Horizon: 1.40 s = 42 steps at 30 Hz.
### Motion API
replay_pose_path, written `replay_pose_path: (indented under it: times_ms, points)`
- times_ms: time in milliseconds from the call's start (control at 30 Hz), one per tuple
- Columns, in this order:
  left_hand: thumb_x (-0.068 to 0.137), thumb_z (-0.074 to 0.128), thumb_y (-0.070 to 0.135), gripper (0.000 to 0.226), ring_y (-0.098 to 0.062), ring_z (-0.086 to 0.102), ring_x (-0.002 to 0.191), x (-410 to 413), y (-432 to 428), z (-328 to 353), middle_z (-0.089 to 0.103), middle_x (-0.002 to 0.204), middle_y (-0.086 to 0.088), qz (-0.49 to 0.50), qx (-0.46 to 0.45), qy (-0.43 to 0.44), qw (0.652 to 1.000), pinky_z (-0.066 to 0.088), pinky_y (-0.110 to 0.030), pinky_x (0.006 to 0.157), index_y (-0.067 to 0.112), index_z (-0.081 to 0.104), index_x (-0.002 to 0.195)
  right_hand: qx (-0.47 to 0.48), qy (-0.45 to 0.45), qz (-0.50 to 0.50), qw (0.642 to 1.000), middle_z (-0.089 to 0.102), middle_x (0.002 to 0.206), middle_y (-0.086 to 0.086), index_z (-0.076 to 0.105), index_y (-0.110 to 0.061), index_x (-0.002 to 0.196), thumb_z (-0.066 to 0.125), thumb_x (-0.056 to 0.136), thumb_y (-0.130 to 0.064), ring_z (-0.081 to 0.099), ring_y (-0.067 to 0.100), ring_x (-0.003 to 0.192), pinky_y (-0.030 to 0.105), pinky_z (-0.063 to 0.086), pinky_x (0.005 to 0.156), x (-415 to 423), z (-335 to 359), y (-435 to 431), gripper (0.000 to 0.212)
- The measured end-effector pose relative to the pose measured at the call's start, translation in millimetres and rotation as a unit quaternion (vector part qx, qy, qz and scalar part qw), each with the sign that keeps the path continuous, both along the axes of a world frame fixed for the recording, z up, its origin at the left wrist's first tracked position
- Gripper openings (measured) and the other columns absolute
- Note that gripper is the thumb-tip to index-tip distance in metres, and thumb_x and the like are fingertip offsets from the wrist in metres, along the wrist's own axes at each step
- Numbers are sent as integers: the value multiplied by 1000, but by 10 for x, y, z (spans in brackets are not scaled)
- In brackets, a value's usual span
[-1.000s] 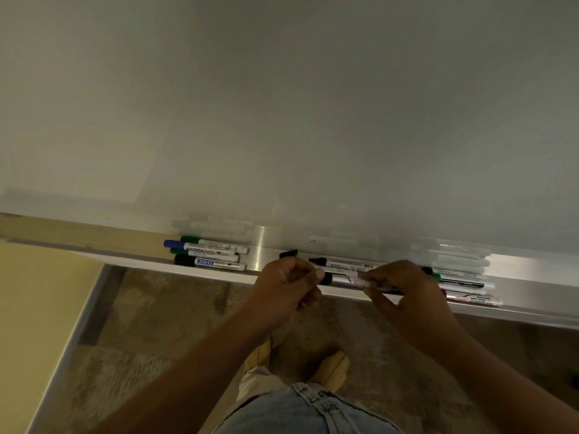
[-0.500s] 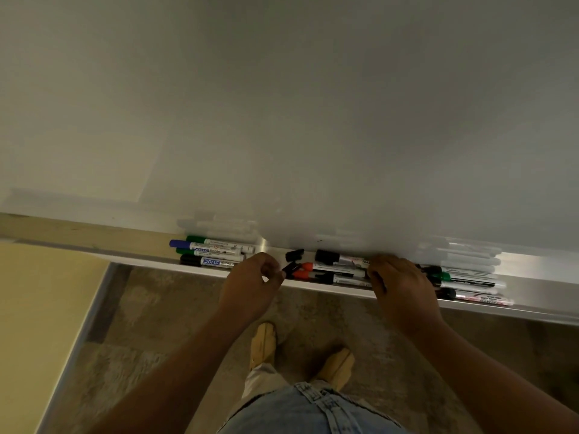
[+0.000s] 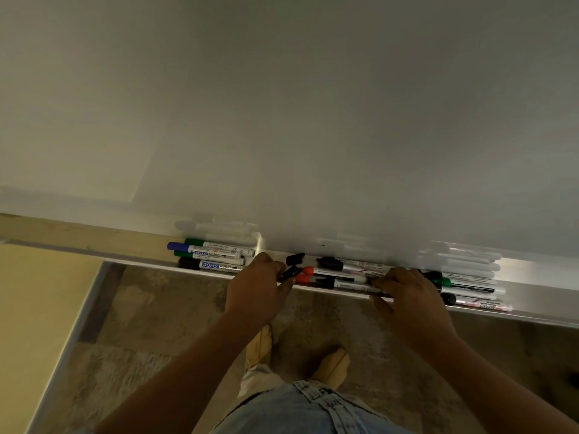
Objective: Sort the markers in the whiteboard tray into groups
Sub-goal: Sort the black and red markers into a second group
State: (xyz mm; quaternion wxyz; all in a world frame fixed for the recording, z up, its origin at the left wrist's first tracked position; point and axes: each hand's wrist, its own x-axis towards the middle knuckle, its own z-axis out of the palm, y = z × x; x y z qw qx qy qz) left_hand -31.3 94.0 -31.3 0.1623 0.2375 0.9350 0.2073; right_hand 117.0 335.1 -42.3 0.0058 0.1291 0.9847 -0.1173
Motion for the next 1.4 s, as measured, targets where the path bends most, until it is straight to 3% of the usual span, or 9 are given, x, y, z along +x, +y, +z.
replay_pose_path:
  times_ms: [167,433,633,733,867,1000,1233,1333,1400]
  points:
    - [91,57,41,27,-15,58,92,-33,30,-9,56,105,4,-8,-18,8,1000,44,-25,71,27,67,112,-37,-27,-17,999,63,92,0,73,-21,95,77,77,-24,59,20,86,34,51,73,-73,75,17,19]
    - [85,57,44,27,-14,60,79,-87,47,-31,65,90,3,-23,-25,28,999,43,-26,63,24,66,102,-84,-63,-26,994,63,83,-9,63,-30,88,72,81,-29,53,6,70,21,39,61,-102,91,56,12]
    - [87,56,52,29,-16,61,80,-63,54,-58,57,89,6,-24,-23,54,998,38,-26,60,28,66,100,-107,-54,-23,993,59,83,-11,62,-32,90,73,82,-29,55,5,72,21,47,64,-11,62,92,14]
    - [86,59,51,27,-16,60,81,-78,69,-54,56,90,6,-18,-20,50,998,36,-25,61,29,67,99,-114,-56,-25,992,60,85,-11,63,-32,91,72,82,-30,55,4,73,18,43,64,8,65,105,13]
    - [81,67,47,23,-11,54,76,-130,39,-54,59,89,4,22,12,2,1000,40,-26,62,28,68,92,-134,-49,-26,989,61,86,-10,64,-30,91,74,81,-27,57,3,73,16,43,64,24,72,112,14]
    - [80,72,38,14,-12,60,76,-183,-24,-53,66,83,7,44,34,-21,998,44,-26,63,29,65,87,-153,-23,-34,987,60,82,-13,63,-32,88,76,80,-24,58,0,72,16,47,64,22,101,105,17]
    - [80,75,23,17,-6,57,78,-176,-91,-32,61,89,8,31,133,-11,991,44,-18,69,22,68,96,-199,20,-65,978,63,84,-16,60,-37,90,78,78,-14,62,1,78,25,55,69,12,223,57,31]
    - [79,77,13,18,0,65,80,-131,-125,106,68,89,10,59,251,-113,959,52,-15,73,15,71,96,-241,49,-88,965,67,85,-13,62,-33,89,80,75,-8,65,2,76,22,57,69,3,347,11,34]
    - [79,74,4,19,-6,69,86,-85,-148,228,72,89,5,76,356,-209,908,56,-22,77,9,72,98,-268,75,-96,956,66,81,-16,65,-30,89,80,74,-6,65,-3,75,10,52,63,18,462,-15,32]
